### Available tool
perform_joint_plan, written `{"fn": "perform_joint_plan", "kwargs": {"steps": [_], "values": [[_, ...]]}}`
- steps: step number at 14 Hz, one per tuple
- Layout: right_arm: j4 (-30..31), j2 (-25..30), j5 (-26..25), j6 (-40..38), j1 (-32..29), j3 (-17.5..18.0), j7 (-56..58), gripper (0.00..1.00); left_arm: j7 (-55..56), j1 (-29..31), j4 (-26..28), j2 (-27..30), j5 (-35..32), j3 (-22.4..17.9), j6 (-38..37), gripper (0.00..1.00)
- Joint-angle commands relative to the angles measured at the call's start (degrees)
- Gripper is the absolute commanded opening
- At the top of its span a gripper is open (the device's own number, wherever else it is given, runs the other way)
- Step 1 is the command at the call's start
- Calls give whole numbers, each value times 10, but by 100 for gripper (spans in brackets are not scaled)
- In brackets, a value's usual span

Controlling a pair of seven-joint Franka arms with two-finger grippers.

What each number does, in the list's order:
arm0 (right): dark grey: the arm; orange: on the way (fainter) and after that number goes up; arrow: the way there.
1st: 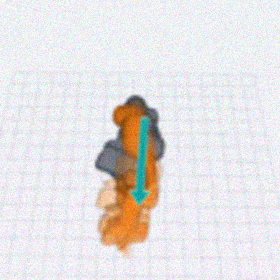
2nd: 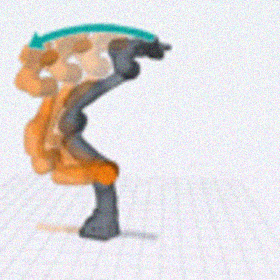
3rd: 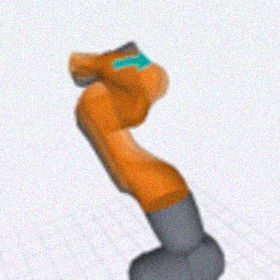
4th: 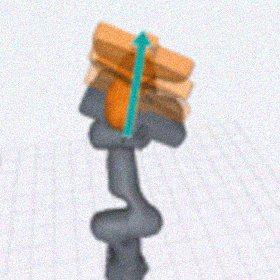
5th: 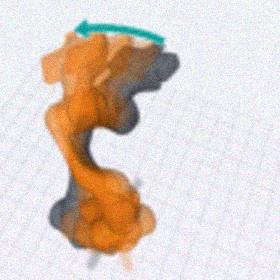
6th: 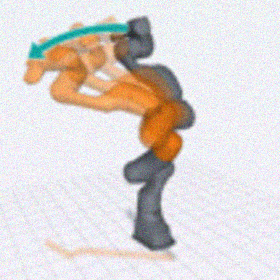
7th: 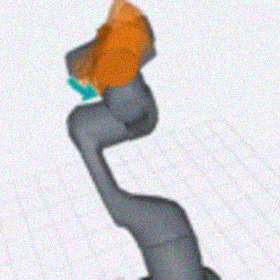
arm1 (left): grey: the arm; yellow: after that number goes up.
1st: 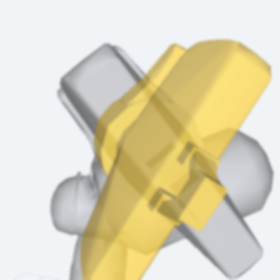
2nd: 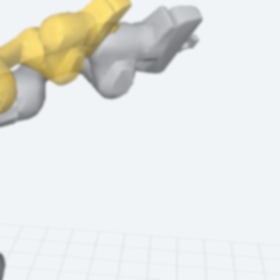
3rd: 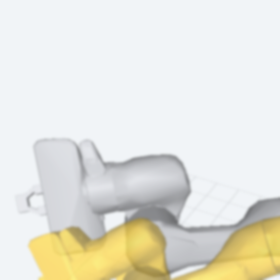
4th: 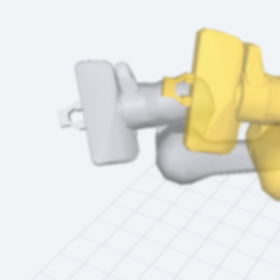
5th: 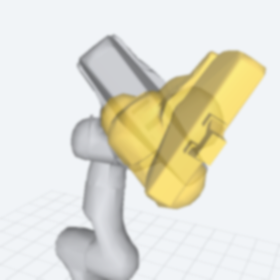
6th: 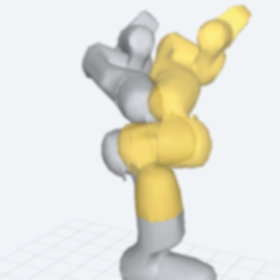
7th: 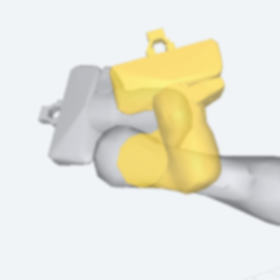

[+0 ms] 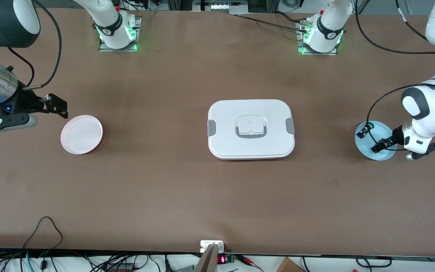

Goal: Transfer orange switch to right arm and place
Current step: 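Lower the left gripper and grasp the orange switch in the dish, then lift the orange switch with the left gripper and carry it over the box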

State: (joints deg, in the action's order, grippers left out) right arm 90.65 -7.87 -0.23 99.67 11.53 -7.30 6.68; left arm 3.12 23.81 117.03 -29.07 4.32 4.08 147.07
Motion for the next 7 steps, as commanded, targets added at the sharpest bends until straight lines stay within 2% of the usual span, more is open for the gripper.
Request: {"fn": "perform_joint_plan", "kwargs": {"steps": [1,5,6,7], "values": [[-8,1,1,-7,2,0,-9,100,0,4,-2,-12,10,7,23,94],[-8,1,1,-6,2,0,-8,100,-4,8,-3,-19,12,7,24,90],[-8,1,1,-6,2,0,-9,100,-4,8,-3,-19,12,7,24,83],[-8,1,1,-6,2,0,-8,100,-3,8,-2,-19,12,7,23,71]]}}
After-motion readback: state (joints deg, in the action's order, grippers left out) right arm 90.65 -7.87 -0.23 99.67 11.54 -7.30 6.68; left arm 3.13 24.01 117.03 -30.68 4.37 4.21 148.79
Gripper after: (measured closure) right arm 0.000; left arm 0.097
